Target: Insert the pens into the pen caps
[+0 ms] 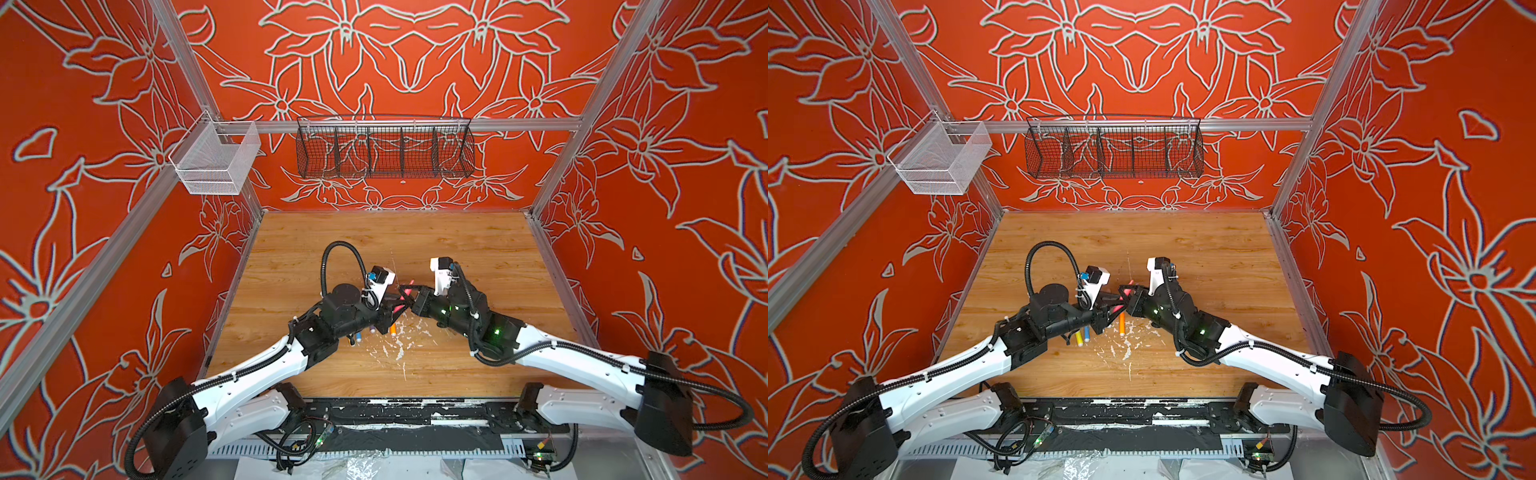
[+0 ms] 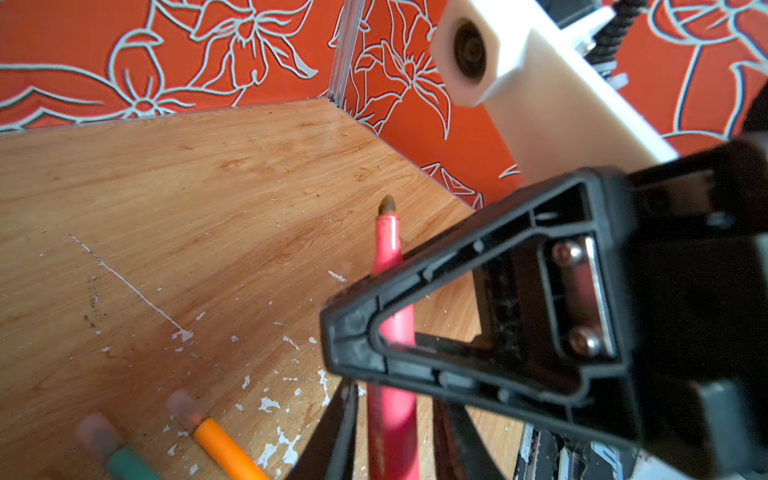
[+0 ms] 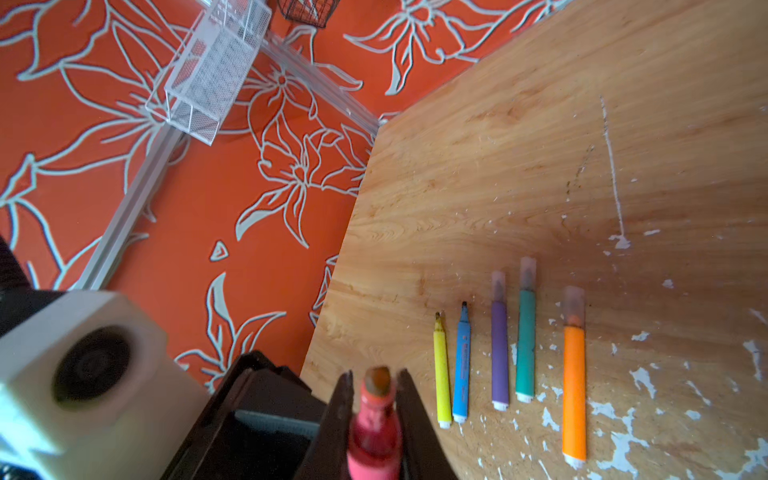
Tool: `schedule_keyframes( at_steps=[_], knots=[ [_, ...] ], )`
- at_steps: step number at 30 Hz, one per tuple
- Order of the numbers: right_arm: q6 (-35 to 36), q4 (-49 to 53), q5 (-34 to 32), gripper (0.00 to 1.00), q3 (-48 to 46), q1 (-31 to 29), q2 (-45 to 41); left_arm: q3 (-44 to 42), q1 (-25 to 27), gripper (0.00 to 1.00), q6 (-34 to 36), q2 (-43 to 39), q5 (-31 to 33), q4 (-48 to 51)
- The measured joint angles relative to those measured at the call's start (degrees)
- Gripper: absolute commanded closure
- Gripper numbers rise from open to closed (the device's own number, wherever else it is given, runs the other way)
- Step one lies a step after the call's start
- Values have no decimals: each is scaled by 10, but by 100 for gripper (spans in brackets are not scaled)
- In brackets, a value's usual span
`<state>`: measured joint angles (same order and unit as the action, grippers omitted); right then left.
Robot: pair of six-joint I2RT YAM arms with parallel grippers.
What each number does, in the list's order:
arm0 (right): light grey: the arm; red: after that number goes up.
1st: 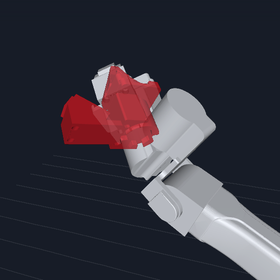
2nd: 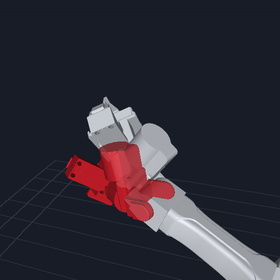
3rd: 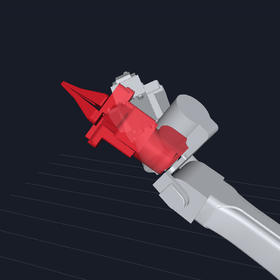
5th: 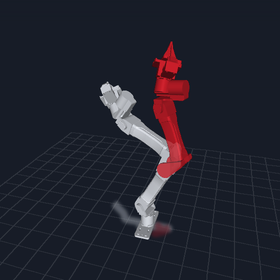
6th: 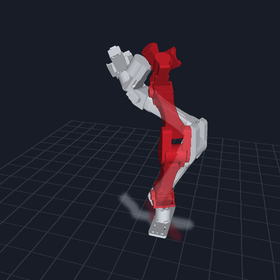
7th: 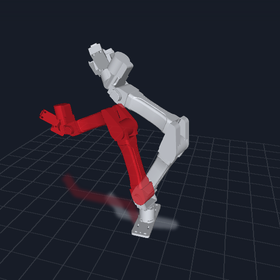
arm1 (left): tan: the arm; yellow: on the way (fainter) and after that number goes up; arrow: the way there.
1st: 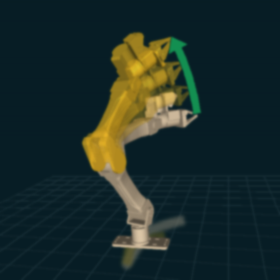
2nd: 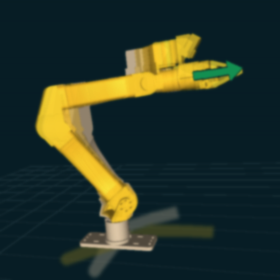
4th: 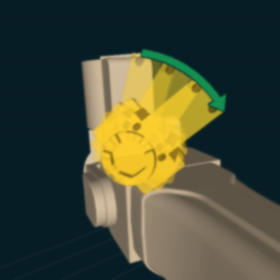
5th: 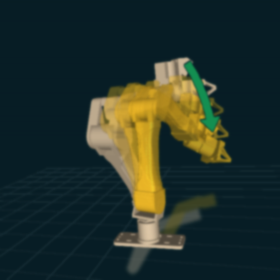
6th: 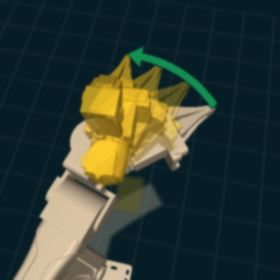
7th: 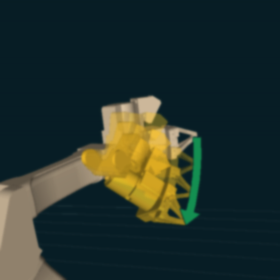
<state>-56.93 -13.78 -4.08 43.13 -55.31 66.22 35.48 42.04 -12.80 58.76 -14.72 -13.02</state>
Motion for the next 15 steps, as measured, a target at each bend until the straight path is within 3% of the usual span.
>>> schedule_keyframes(
  at_steps=[6, 12, 15],
  knots=[
    [-6, -5, -20, 100, 0, -9, 5, -2, 0, 68, 0, 0, 1, 0],
    [-10, -9, -32, 100, 0, -14, 10, -6, -1, 59, 3, 0, 5, 0],
    [-10, -10, -40, 100, 0, -17, 10, -6, -1, 61, 4, 0, 4, -1]
  ],
)
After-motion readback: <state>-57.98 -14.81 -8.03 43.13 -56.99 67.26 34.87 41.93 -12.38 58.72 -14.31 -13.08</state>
